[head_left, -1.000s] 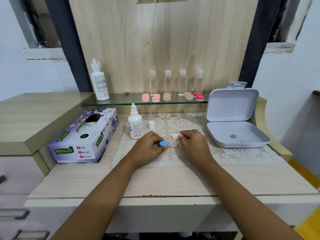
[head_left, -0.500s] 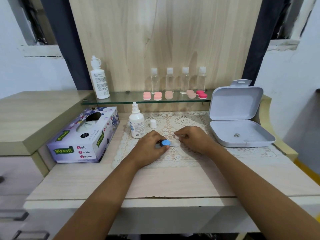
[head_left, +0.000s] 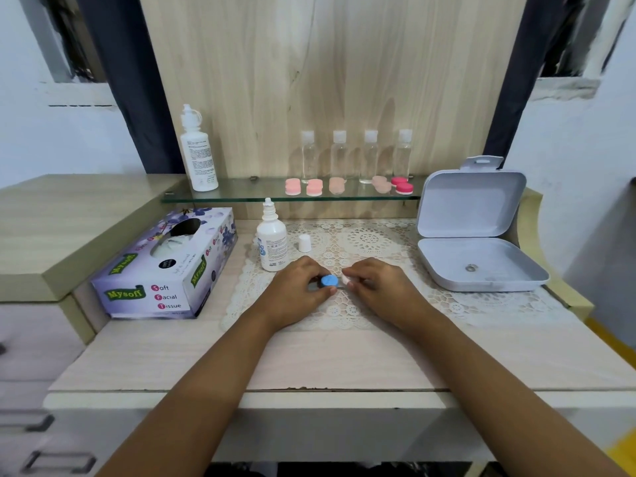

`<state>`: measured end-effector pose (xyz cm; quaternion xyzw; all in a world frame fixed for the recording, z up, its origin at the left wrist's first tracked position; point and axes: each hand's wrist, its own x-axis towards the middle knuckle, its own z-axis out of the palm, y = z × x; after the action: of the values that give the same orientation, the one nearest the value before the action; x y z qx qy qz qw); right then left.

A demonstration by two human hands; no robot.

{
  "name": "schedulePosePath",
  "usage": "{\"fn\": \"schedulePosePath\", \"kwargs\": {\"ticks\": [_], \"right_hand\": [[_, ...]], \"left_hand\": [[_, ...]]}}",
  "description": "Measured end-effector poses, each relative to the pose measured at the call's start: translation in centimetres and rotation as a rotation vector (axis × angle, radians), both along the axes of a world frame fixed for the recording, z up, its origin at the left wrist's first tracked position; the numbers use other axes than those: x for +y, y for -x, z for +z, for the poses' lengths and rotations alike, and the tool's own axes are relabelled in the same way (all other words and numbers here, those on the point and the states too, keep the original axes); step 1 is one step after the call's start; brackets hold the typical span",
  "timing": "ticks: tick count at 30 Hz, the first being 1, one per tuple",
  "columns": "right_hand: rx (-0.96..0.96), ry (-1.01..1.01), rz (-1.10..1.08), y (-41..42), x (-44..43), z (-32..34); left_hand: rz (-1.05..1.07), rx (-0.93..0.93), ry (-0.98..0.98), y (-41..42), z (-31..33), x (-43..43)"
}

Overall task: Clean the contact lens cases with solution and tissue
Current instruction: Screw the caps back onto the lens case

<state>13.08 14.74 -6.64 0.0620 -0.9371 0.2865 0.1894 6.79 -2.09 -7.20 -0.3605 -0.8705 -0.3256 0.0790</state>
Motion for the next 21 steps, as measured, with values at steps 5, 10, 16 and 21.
{"fn": "schedulePosePath", "kwargs": {"ticks": [5, 10, 16, 21], "right_hand": [[0.047, -0.118, 0.041, -0.02, 0.05, 0.0], [-0.014, -0.03, -0.058, 0.41, -0.22, 0.19], [-0.062, 0.018, -0.102, 0.32, -0.23, 0.04], [-0.057, 0.001, -0.086, 0.31, -0.04, 0.08]], "left_hand": [[0.002, -0.001, -0.012, 0.07, -0.01, 0.06], [0.006, 0.007, -0.017, 0.07, -0.06, 0.04], [0.006, 0.005, -0.007, 0.1, -0.04, 0.05], [0.005, 0.005, -0.009, 0.09, 0.01, 0.09]]}}
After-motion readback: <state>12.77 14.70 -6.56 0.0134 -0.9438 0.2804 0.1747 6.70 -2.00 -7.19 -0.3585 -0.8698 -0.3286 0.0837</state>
